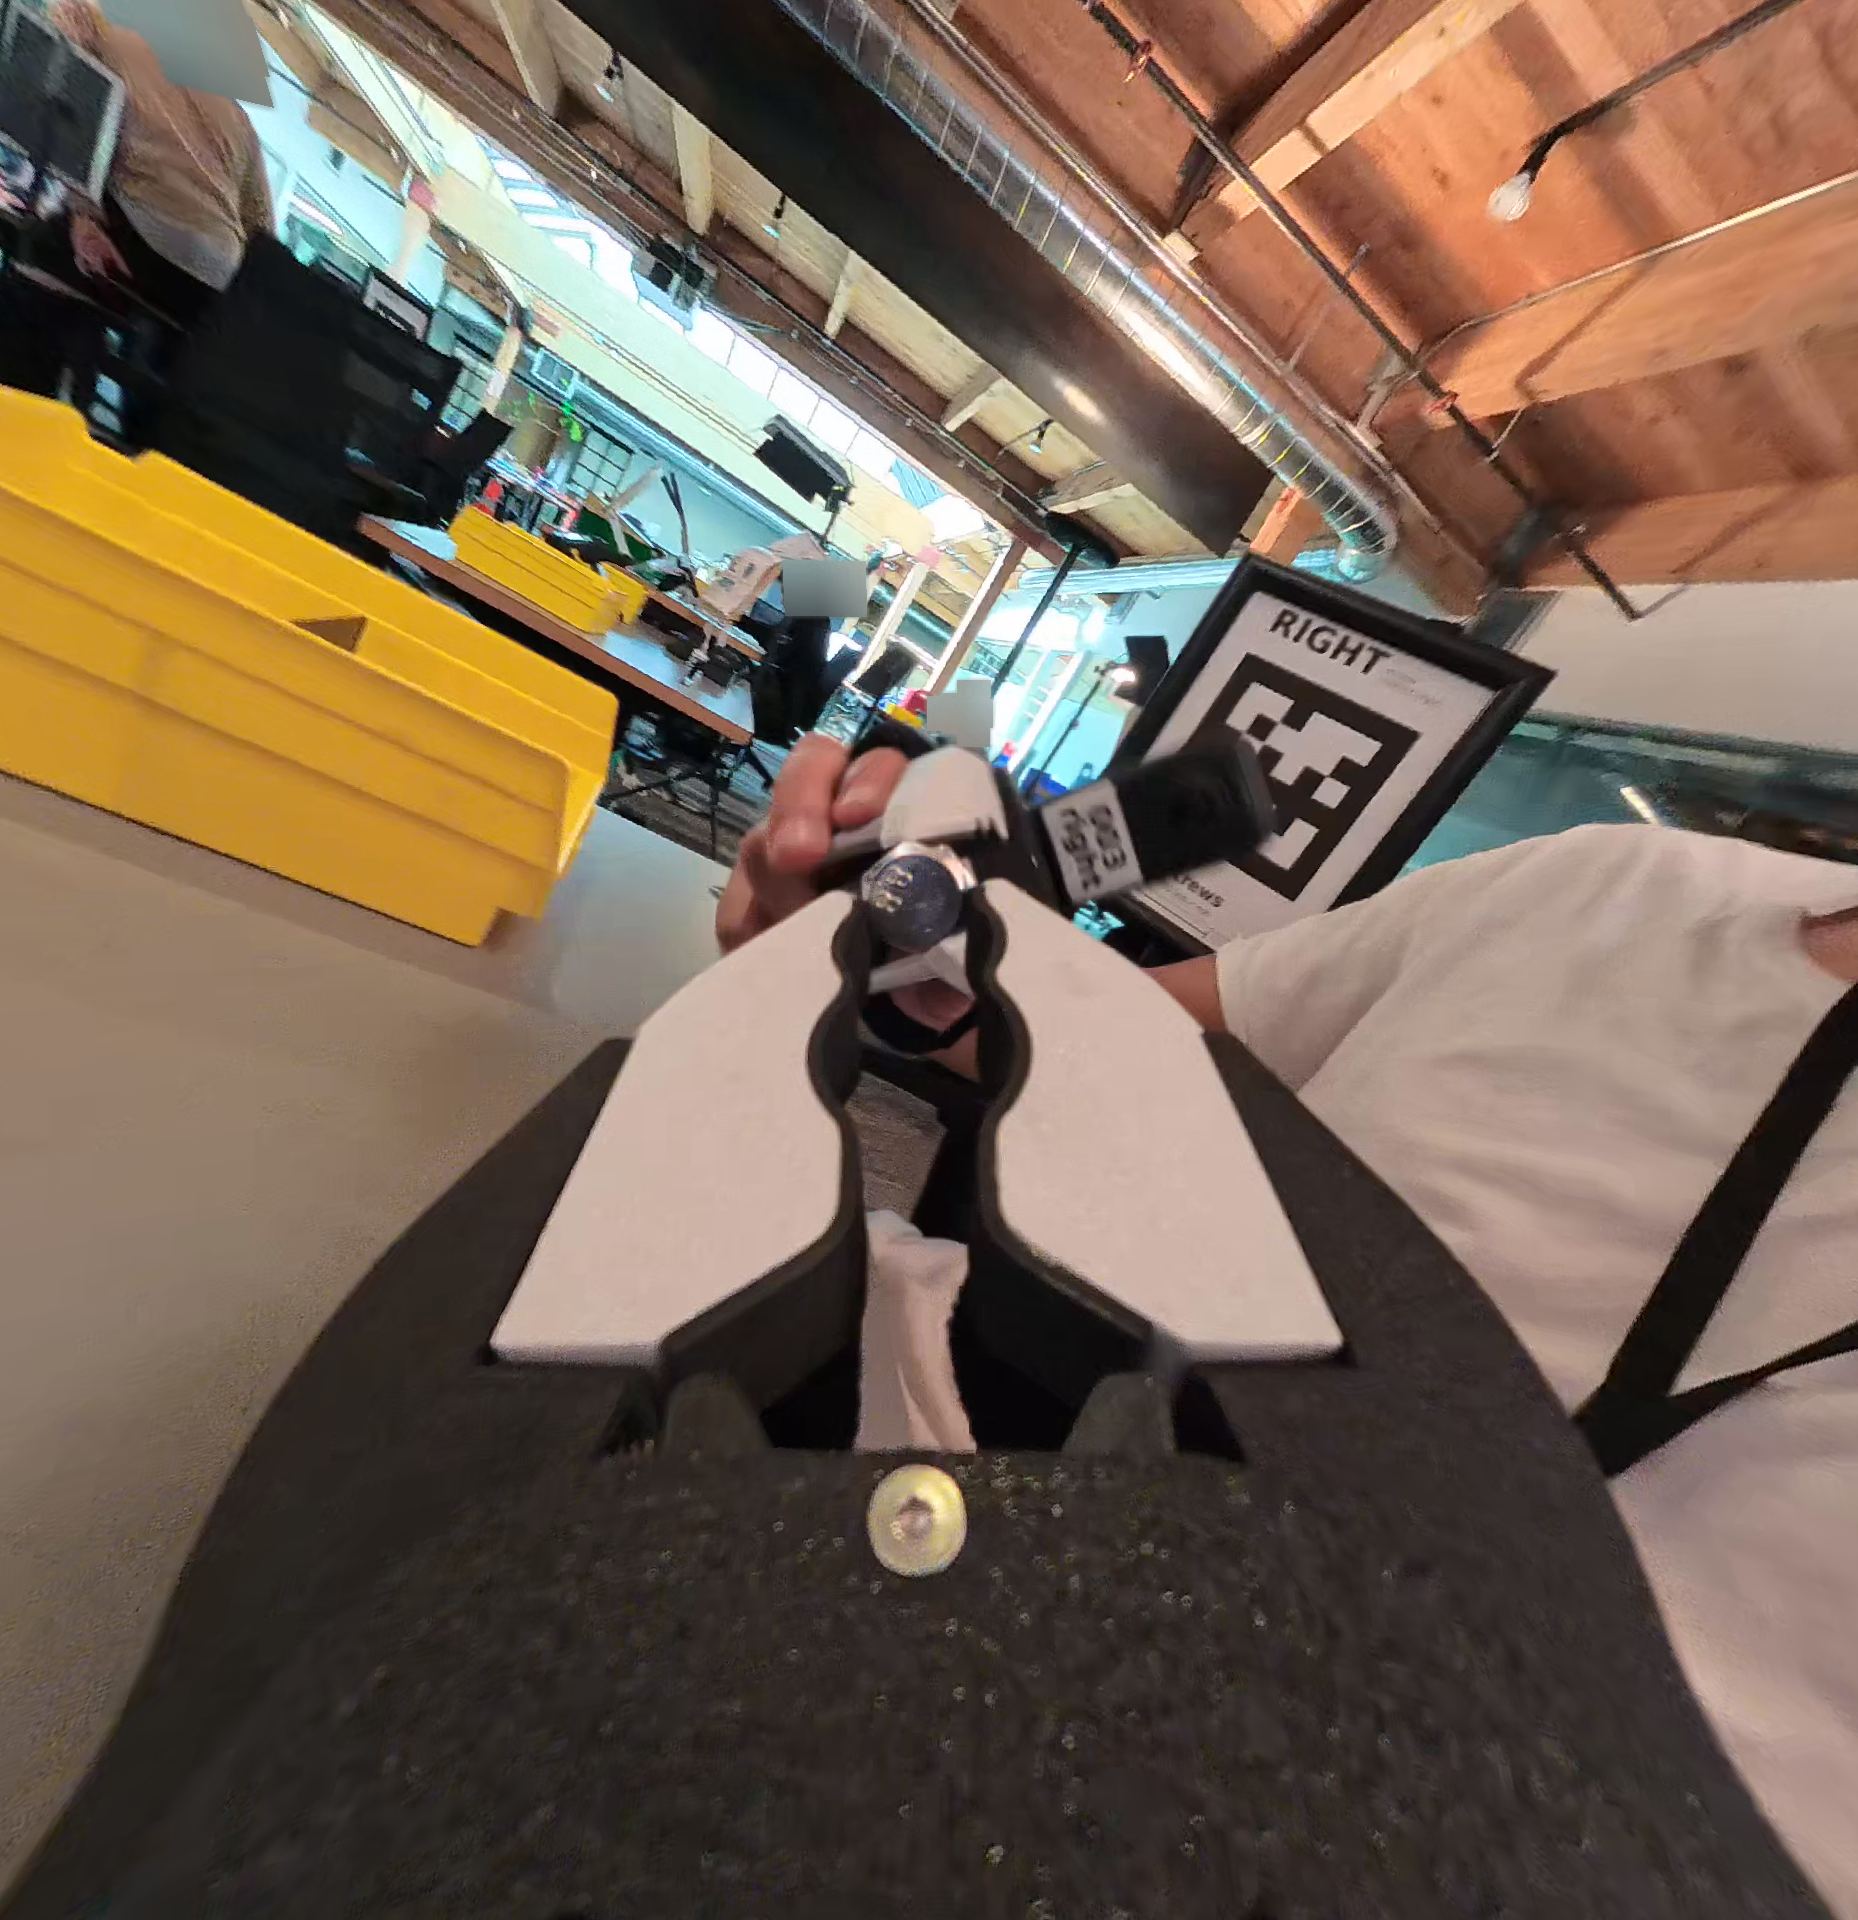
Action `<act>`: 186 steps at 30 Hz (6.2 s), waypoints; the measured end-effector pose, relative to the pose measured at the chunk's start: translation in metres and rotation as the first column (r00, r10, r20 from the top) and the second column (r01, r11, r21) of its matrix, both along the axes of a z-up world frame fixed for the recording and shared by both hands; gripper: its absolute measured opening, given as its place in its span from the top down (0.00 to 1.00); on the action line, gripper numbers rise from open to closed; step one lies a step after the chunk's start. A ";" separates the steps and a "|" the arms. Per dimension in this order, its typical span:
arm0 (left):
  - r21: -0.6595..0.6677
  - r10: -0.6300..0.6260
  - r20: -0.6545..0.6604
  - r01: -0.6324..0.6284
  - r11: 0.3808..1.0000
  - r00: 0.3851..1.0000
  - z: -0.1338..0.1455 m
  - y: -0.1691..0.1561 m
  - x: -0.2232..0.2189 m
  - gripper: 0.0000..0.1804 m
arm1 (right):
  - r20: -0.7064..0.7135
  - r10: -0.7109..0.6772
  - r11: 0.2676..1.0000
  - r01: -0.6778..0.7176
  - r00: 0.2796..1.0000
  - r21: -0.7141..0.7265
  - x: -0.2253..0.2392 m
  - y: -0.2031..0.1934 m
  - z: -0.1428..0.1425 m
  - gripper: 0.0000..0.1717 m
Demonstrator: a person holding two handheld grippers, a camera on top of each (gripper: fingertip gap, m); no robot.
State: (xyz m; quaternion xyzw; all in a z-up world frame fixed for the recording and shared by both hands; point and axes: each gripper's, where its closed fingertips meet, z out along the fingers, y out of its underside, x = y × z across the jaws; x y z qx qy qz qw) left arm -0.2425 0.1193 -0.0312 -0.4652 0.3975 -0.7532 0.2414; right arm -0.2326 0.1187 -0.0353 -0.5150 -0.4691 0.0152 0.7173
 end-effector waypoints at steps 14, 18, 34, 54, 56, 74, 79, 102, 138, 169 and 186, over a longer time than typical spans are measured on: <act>0.026 0.044 -0.023 -0.044 0.999 0.999 -0.002 0.002 0.002 0.91 | 0.206 -0.189 0.956 0.132 0.960 0.262 0.011 0.006 0.000 0.82; 0.168 0.197 0.061 -0.205 0.964 0.978 0.004 0.012 -0.002 0.91 | -0.195 0.043 0.949 -0.101 0.980 -0.298 0.007 0.009 -0.006 0.76; 0.343 0.285 0.113 -0.307 0.888 0.952 0.003 0.009 0.004 0.91 | -0.894 -0.211 0.149 -0.891 0.396 -0.430 0.003 0.012 0.003 0.89; 0.038 0.106 -0.022 -0.105 0.994 0.994 -0.001 0.006 0.005 0.91 | 0.356 -0.411 0.814 0.163 0.839 0.557 0.003 0.005 -0.002 0.87; 0.040 0.120 -0.009 -0.120 0.992 0.993 0.002 0.007 0.003 0.91 | 0.248 -0.326 0.883 0.201 0.912 0.423 0.005 0.006 0.005 0.83; 0.326 0.274 0.034 -0.270 0.906 0.961 0.000 0.010 0.002 0.91 | -0.891 -0.250 0.134 -0.897 0.380 -0.420 -0.002 0.013 -0.007 0.84; 0.347 0.269 0.008 -0.255 0.903 0.963 -0.006 0.012 0.005 0.91 | -0.855 -0.147 0.330 -0.790 0.498 -0.517 0.003 0.016 -0.005 0.90; 0.107 0.131 0.010 -0.131 0.986 0.991 0.002 0.005 0.001 0.91 | 0.128 -0.179 0.965 0.149 0.975 0.216 0.014 0.007 0.008 0.74; 0.242 0.195 -0.020 -0.185 0.952 0.981 -0.004 -0.002 0.009 0.91 | 0.400 -0.512 0.690 0.086 0.760 0.719 0.012 0.003 -0.001 0.90; 0.334 0.241 0.035 -0.238 0.912 0.970 -0.002 0.006 0.002 0.91 | -0.761 0.003 0.578 -0.622 0.648 -0.528 0.002 0.010 0.002 0.90; 0.144 0.166 0.017 -0.167 0.975 0.986 0.000 0.012 -0.001 0.91 | 0.209 -0.296 0.897 0.196 0.932 0.396 -0.001 0.006 -0.001 0.69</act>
